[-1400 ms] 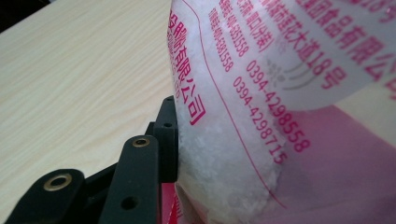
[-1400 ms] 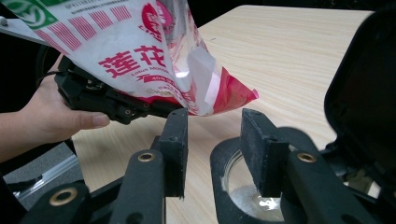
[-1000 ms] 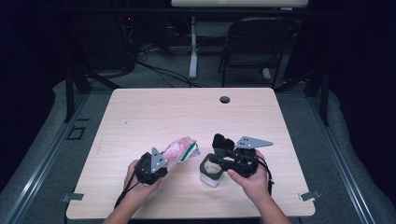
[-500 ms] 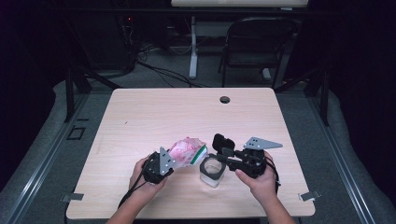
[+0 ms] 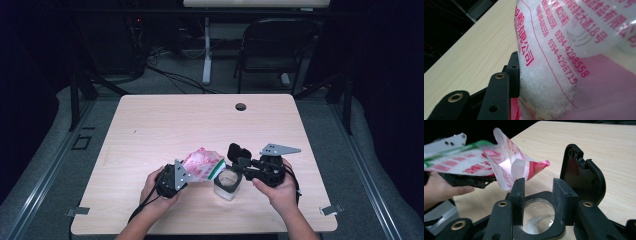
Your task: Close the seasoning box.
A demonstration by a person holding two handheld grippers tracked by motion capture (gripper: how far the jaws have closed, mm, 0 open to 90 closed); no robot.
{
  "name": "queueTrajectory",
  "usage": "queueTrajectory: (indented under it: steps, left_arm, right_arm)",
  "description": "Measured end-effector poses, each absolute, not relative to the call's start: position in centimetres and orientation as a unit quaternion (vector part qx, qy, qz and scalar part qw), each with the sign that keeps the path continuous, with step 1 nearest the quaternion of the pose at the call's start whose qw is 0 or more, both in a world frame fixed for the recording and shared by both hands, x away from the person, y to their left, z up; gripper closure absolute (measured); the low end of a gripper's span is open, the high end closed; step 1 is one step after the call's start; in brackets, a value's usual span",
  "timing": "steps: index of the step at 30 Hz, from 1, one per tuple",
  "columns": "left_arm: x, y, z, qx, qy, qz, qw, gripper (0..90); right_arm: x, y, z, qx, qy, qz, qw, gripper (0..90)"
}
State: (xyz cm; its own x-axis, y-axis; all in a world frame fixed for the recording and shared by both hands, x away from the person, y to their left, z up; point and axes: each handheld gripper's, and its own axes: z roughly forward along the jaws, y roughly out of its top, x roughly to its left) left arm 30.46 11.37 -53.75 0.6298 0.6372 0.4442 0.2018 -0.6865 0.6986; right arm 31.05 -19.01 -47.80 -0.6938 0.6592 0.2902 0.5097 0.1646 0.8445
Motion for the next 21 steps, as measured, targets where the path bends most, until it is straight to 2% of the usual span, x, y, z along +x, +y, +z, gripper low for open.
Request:
queueTrajectory:
  steps: [9, 21]
  left_arm:
    - [30.3, 10.9, -54.1, 0.851, 0.228, 0.372, 0.292, 62.2]
    - [30.1, 10.6, -54.3, 0.847, 0.222, 0.39, 0.286, 62.2]
  right_arm:
    - [31.5, -18.8, -46.1, 0.396, 0.755, 0.519, 0.055, 61.0]
    - [31.6, -18.0, -44.3, 0.386, 0.763, 0.517, 0.048, 65.1]
